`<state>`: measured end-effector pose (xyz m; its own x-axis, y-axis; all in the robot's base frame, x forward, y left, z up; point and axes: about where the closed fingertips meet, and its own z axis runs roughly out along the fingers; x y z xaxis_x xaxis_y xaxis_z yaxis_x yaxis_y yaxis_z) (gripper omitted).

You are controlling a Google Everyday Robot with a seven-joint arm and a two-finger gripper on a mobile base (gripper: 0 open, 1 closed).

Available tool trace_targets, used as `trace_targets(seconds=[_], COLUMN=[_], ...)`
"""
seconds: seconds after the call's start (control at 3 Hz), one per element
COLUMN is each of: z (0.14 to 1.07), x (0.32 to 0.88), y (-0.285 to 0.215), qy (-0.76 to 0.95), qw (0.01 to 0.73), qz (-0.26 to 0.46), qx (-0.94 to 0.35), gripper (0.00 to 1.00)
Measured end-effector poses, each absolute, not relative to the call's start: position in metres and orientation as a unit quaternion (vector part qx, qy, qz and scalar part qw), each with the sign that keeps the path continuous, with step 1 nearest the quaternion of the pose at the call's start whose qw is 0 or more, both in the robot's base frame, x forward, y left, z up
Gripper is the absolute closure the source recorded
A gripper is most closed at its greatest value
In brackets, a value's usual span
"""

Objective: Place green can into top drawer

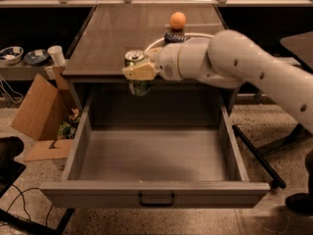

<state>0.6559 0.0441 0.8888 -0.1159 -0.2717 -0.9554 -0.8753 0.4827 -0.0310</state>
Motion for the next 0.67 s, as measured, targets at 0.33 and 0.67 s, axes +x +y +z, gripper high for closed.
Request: trace_targets(seconds=[0.33, 0.67], z=[0.841, 0.771], x=[0.628, 0.621], y=[0.046, 0.058], qy=[0.671, 0.644], qw=[0.512, 0.544], qz=[0.342, 0.371], qx=[-0.412, -0.39], gripper=[1.0, 1.0])
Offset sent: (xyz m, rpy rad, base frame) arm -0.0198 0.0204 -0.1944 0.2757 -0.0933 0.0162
